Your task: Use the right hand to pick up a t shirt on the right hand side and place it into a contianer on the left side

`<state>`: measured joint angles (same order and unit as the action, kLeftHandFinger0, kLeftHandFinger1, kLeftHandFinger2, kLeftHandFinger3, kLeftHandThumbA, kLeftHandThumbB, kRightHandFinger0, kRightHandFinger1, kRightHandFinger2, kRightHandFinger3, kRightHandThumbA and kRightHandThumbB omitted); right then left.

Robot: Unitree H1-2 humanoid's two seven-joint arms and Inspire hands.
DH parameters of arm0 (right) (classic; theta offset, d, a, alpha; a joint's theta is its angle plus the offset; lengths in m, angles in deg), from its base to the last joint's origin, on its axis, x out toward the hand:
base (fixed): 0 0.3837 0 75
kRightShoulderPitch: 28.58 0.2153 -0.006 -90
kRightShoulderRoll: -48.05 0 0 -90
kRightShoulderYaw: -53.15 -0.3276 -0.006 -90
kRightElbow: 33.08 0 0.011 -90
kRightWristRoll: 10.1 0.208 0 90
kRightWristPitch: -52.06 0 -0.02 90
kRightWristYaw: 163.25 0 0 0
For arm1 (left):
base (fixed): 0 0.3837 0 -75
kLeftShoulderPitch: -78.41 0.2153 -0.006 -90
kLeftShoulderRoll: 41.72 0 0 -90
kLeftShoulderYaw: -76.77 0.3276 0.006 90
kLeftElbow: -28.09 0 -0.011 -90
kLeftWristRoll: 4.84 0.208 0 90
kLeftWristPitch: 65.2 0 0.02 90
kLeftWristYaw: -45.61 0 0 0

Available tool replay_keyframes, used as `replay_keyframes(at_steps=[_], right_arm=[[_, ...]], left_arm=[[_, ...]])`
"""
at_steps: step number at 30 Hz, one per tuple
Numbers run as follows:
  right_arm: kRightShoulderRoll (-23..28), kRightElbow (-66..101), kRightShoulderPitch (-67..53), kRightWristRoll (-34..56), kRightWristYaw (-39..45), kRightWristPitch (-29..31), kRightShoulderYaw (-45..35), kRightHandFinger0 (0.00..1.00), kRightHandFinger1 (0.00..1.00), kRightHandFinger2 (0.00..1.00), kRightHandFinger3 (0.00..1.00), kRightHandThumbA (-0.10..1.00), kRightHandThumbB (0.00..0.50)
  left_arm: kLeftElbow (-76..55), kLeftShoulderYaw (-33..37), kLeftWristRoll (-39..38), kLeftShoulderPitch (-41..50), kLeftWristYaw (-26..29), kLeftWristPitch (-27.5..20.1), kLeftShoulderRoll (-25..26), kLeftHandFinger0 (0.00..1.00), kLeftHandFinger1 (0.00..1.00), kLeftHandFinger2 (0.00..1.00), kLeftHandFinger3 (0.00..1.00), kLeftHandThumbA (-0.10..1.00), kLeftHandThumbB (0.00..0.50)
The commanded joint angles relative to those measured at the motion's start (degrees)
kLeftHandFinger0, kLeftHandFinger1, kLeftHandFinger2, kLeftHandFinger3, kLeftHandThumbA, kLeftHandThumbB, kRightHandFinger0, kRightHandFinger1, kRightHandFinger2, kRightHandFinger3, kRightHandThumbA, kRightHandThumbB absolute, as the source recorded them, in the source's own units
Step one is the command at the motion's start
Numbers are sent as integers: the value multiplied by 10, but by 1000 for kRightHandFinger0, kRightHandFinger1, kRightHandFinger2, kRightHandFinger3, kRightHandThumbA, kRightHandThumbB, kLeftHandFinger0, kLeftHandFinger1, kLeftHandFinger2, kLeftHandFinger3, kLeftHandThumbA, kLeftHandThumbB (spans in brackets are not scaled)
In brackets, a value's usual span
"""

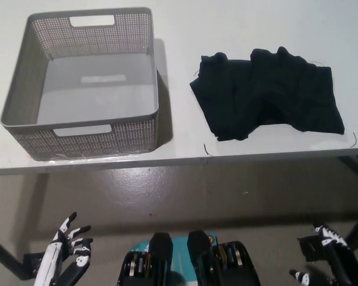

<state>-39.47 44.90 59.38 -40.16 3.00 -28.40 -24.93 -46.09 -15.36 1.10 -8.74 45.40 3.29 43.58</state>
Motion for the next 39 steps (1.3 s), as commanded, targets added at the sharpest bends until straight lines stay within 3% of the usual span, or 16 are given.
replay_keyframes(at_steps=[1,2,3,6,12,19,30,37,38,39], right_arm=[[0,70,3,-30,-47,13,-33,1000,1000,1000,1000,877,140],[-1,80,3,-28,-45,11,-39,1000,1000,1000,1000,952,127],[-3,91,6,-33,-50,8,-46,1000,1000,1000,1000,885,143],[-8,128,25,-16,-41,-5,-74,1000,1000,1000,1000,871,161],[-21,144,82,-18,-35,-34,-111,1000,1000,1000,1000,727,177],[-28,124,148,-26,-30,-52,-121,1000,1000,1000,1000,674,203],[-32,35,232,-58,-27,-94,-100,1000,1000,1000,1000,741,239],[-36,-20,279,-64,-31,-106,-85,1000,1000,1000,1000,765,229],[-36,-24,281,-67,-26,-110,-80,1000,1000,1000,1000,840,242],[-36,-25,280,-65,-26,-109,-78,1000,1000,1000,1000,843,244]], left_arm=[[-7,-1,12,-11,9,-33,9,614,698,803,1000,421,244],[-6,0,18,-11,11,-39,9,610,694,802,1000,414,242],[-5,-1,19,-12,12,-40,10,609,692,801,1000,411,243],[-3,-1,23,-11,12,-44,10,608,695,794,1000,424,252],[-1,-1,25,-12,11,-45,8,593,675,779,1000,430,250],[-4,-1,21,-16,7,-40,8,615,695,797,1000,446,251],[1,-1,13,-21,0,-42,10,611,700,821,1000,425,257],[-4,2,23,-20,1,-36,12,604,689,815,1000,465,264],[-7,2,20,-18,-2,-33,13,609,694,819,1000,459,263],[-9,2,20,-17,-3,-32,14,609,695,821,1000,459,261]])
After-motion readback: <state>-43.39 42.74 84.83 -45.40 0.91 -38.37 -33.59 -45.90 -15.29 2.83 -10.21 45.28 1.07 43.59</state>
